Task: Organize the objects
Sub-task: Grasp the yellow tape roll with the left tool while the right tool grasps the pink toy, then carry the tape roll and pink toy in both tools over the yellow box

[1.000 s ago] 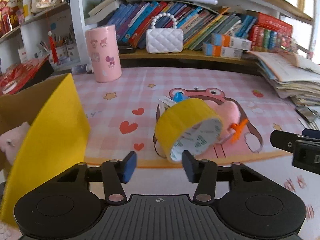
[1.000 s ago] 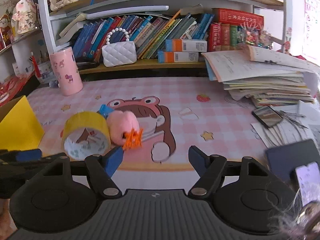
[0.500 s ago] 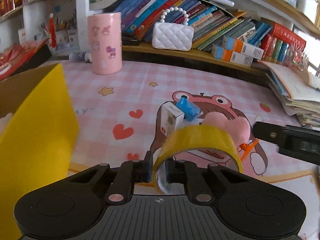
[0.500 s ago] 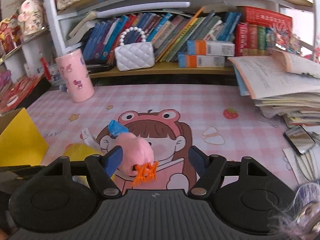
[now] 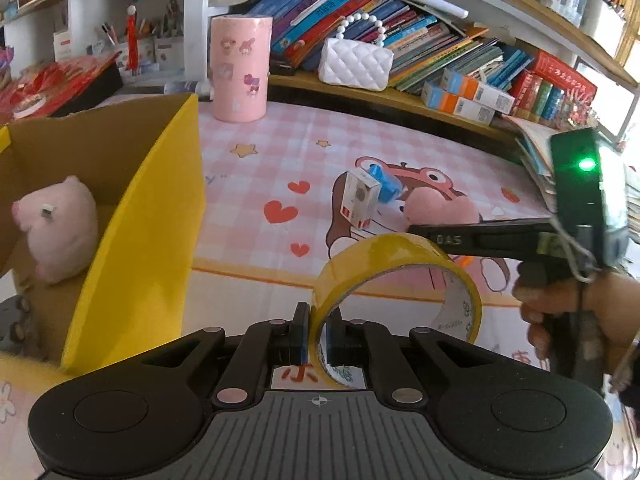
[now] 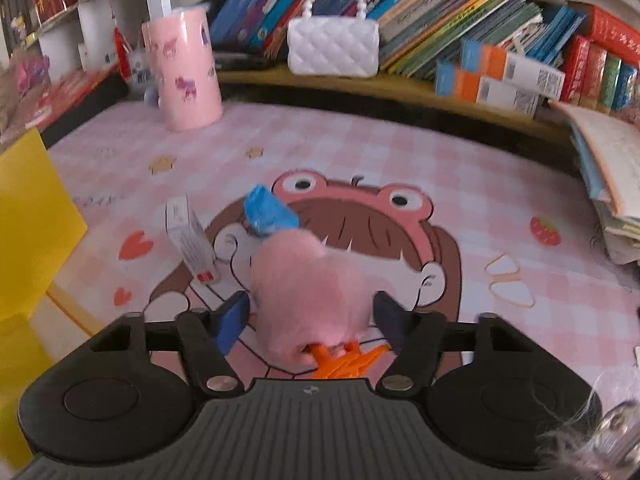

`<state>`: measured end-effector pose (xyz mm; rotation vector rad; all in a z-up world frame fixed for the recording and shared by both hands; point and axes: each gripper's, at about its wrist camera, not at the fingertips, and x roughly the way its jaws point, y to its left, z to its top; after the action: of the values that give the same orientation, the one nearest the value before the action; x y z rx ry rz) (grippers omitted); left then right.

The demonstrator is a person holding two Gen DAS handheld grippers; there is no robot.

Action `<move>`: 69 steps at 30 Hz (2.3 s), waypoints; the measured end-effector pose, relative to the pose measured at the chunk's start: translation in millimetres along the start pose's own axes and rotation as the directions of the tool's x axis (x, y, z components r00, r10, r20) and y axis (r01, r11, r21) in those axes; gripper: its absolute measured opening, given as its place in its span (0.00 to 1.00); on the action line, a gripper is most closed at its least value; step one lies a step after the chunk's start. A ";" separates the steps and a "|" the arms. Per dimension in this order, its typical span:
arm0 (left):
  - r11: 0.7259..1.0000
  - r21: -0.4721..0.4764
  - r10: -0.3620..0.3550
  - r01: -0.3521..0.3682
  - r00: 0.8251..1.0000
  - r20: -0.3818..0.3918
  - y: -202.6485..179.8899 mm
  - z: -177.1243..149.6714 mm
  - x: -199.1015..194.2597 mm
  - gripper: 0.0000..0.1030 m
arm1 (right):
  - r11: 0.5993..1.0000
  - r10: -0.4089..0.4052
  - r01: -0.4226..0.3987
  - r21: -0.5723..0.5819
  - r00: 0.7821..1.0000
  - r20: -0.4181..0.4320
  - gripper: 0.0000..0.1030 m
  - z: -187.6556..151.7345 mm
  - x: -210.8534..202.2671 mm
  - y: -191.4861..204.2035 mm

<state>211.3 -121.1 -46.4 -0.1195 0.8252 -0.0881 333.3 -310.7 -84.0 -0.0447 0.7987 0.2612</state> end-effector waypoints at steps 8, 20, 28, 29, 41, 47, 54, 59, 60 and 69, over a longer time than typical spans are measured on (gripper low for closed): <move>0.998 0.003 -0.063 0.063 0.998 0.021 4.9 -8.2 -27.3 0.06 | 0.999 -0.013 0.012 0.044 0.999 0.031 0.49 -14.7 -30.9 9.1; 0.985 -0.055 -0.160 0.163 0.986 0.054 43.9 -41.9 -86.4 0.06 | 0.968 -0.117 0.105 0.228 0.992 0.042 0.50 -66.6 -135.1 52.3; 0.986 -0.102 -0.121 0.130 0.989 0.090 92.6 -68.9 -125.8 0.06 | 0.968 -0.114 0.096 0.231 0.992 0.063 0.50 -107.1 -193.1 120.8; 0.986 -0.110 -0.114 0.124 0.989 0.092 99.6 -72.8 -130.4 0.06 | 0.969 -0.105 0.089 0.230 0.993 0.060 0.50 -110.9 -197.0 130.8; 0.982 -0.167 -0.064 0.085 0.989 0.131 165.5 -115.2 -190.8 0.06 | 0.991 -0.010 0.003 0.130 0.999 0.048 0.50 -141.2 -220.5 232.7; 0.980 -0.189 -0.029 0.058 0.988 0.153 191.9 -131.0 -215.6 0.06 | 0.994 0.034 -0.040 0.106 0.998 0.051 0.50 -152.2 -229.1 268.0; 0.975 -0.218 0.001 0.038 0.985 0.174 215.3 -144.1 -236.7 0.06 | 0.995 0.070 -0.075 0.068 0.995 0.067 0.50 -158.3 -237.3 301.3; 0.974 -0.223 0.011 0.034 0.981 0.195 226.1 -149.1 -246.6 0.06 | 0.995 0.081 -0.085 0.047 0.994 0.076 0.50 -160.7 -242.9 317.1; 0.975 -0.222 0.013 0.032 0.980 0.197 227.3 -149.5 -247.4 0.06 | 0.996 0.081 -0.084 0.043 0.994 0.079 0.50 -161.0 -244.2 319.8; 0.975 -0.215 -0.004 0.052 0.976 0.219 235.1 -150.1 -253.2 0.06 | 0.997 0.062 -0.066 0.031 0.993 0.101 0.50 -158.7 -251.9 329.0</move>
<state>-62.9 132.4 3.7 -0.3443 0.6119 -0.0092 -28.0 -68.6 4.1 0.0264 0.7057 0.3081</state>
